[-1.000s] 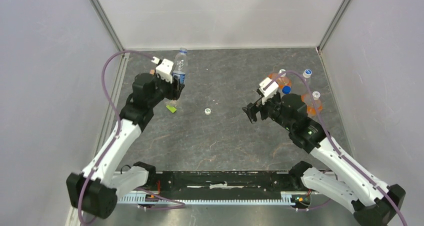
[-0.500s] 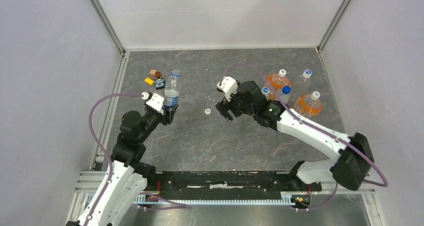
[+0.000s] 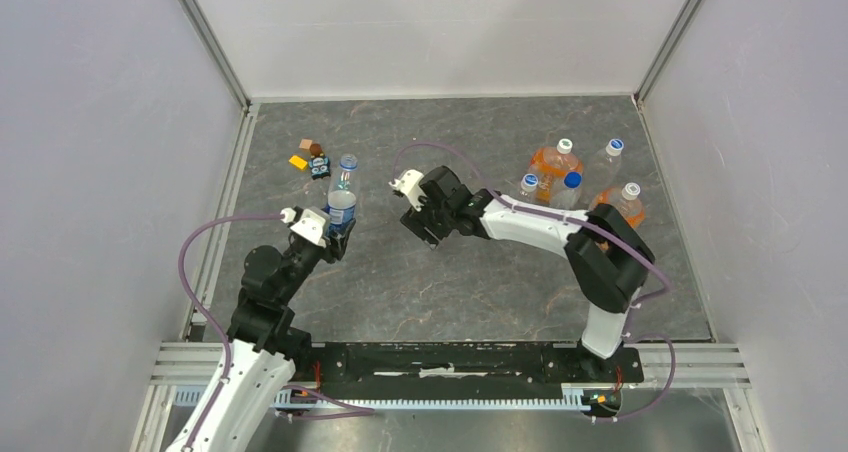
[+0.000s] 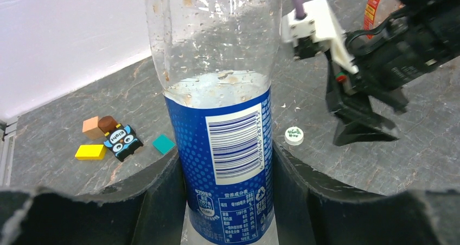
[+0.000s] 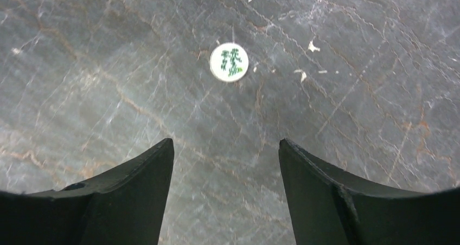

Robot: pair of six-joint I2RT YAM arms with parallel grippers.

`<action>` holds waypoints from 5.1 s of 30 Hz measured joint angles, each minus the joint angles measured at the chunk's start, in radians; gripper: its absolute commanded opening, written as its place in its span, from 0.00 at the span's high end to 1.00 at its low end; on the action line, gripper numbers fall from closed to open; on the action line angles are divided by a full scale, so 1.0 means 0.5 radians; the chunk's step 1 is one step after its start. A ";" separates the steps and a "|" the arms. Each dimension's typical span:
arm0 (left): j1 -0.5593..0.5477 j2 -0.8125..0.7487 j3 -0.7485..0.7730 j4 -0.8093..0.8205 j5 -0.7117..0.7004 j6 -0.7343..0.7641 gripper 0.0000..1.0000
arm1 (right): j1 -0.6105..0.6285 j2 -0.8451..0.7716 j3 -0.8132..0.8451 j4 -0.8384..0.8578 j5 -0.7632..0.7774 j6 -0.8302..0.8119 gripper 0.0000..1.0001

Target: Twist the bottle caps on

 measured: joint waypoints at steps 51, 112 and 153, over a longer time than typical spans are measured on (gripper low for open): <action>-0.002 0.145 -0.117 0.141 0.566 0.076 0.47 | 0.025 -0.555 -0.844 -0.055 -0.098 0.043 0.75; -0.149 0.091 -0.227 -0.089 1.064 0.700 0.54 | 0.143 -0.224 -0.419 -0.684 0.126 0.076 0.79; -0.409 0.604 0.062 -0.204 1.136 1.222 0.56 | 0.147 -1.588 -0.223 -0.616 -0.604 -0.484 0.99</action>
